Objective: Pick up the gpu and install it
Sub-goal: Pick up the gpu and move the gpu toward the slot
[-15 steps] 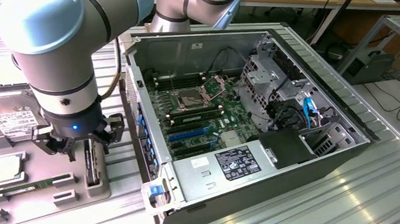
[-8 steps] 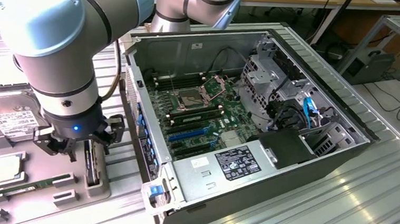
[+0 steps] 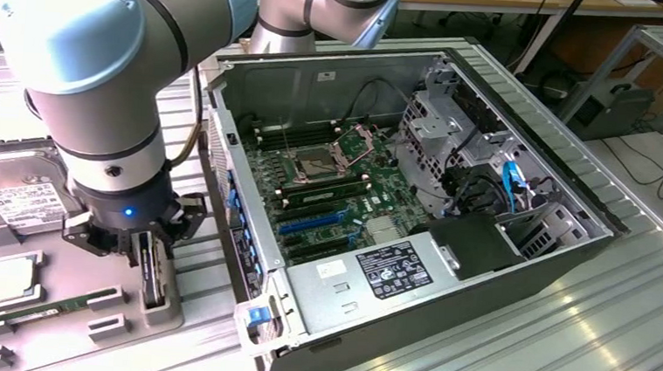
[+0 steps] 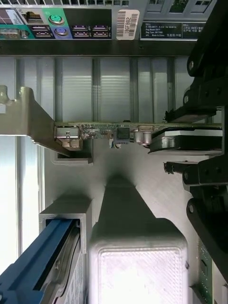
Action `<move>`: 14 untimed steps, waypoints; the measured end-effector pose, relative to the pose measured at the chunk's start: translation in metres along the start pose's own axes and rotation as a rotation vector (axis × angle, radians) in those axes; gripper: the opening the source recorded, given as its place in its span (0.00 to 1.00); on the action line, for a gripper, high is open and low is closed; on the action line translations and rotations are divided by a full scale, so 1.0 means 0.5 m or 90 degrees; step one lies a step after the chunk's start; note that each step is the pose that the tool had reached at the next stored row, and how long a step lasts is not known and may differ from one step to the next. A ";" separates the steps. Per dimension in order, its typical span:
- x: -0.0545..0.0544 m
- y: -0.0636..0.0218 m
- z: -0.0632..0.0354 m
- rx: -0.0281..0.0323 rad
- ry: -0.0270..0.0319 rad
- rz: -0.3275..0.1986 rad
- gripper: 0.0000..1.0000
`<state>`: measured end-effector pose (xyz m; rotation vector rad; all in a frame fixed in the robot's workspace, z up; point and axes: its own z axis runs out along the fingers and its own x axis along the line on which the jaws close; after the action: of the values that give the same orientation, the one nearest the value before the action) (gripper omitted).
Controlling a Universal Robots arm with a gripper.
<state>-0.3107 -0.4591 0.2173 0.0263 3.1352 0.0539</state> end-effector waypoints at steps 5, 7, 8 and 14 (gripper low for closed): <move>0.000 0.000 0.000 0.0000 0.0000 0.000 0.44; 0.000 0.000 0.000 0.0000 0.0000 0.000 0.37; 0.000 0.000 0.000 0.0000 0.0000 0.000 0.30; 0.000 0.000 0.000 0.0000 0.0000 0.000 0.30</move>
<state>-0.3107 -0.4591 0.2171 0.0265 3.1352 0.0538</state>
